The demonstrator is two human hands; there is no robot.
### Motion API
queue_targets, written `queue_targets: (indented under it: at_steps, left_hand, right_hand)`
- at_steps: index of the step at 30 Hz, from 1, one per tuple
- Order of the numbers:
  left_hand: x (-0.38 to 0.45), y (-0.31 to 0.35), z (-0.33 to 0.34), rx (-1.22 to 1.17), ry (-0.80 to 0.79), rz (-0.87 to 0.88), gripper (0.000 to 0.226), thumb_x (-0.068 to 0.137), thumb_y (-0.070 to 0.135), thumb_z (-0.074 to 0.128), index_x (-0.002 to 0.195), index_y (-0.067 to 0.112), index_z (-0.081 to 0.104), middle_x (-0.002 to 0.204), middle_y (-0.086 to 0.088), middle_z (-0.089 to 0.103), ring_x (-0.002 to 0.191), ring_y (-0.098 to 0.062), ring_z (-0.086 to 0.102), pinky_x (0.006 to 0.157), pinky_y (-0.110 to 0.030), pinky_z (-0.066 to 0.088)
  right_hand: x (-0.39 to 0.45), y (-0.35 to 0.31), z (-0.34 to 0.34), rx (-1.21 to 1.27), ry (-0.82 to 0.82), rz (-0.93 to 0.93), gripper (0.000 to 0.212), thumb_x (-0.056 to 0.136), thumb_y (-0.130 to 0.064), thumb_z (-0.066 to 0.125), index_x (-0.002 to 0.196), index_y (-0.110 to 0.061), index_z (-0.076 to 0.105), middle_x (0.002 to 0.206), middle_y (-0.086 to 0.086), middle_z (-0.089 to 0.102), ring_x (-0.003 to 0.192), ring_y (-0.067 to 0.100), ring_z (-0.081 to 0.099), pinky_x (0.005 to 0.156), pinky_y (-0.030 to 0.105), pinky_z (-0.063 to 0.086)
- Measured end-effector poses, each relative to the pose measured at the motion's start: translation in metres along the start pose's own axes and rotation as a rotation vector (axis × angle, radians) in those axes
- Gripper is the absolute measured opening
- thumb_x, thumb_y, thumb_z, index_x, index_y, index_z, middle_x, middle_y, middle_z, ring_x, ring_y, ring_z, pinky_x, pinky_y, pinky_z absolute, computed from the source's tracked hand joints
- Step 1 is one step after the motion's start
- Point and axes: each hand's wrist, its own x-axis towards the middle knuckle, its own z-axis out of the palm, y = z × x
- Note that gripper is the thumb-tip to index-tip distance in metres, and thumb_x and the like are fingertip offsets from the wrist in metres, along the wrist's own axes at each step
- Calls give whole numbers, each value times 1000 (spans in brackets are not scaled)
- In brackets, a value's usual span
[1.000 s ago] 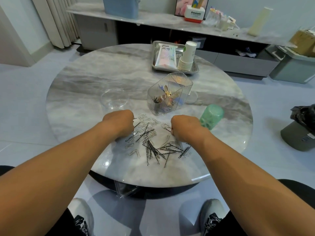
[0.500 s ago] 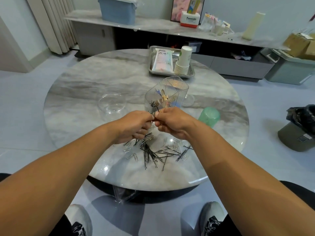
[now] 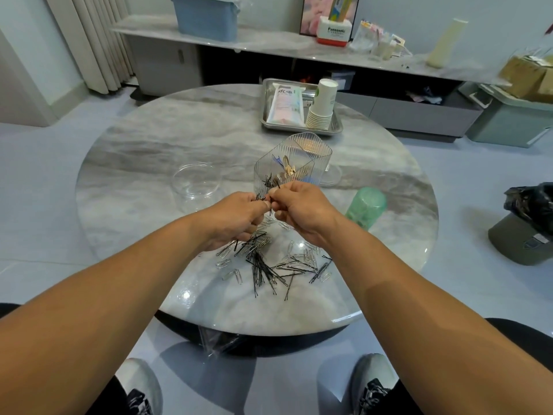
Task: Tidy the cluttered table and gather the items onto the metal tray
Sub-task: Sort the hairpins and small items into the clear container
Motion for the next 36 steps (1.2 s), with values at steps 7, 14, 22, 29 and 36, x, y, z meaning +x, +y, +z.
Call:
queue_targets:
  at_steps: [7,14,22,29,36]
  left_hand:
    - [-1,6,1,-881,118,-243,29,110,26,33,92,12,50,48,7,26,38,-8,24,38,-18,20]
    - [4,8,8,-1021,209,-310,51,111,42,21,83,8,47,55,2,38,44,-7,36,43,-14,35]
    - [7,3,12,-1034,210,-310,82,97,73,23,125,3,55,105,-5,64,100,-14,62,111,-31,43]
    - [1,18,1,-1058,265,-233,55,107,54,27,96,6,51,63,-8,58,53,-14,58,56,-25,54]
    - [0,15,-22,-834,344,-279,40,109,36,38,74,20,43,46,8,26,31,-6,20,34,-15,14]
  right_hand:
    - [-4,-17,-5,76,-5,82,26,100,3,54,75,0,61,69,10,56,52,9,48,50,15,46]
    - [-13,-27,19,-180,-5,93,21,95,4,58,75,2,62,54,6,61,44,12,54,49,21,49]
    - [-18,-22,39,-925,156,-158,13,91,-8,67,88,0,76,88,16,75,86,32,71,75,38,60]
    - [-24,-39,37,-743,99,-231,17,99,-19,62,100,-12,77,85,4,77,77,20,72,78,38,59]
    - [-37,-29,15,-1112,-144,50,43,78,-35,87,98,1,71,96,10,73,84,22,65,87,42,59]
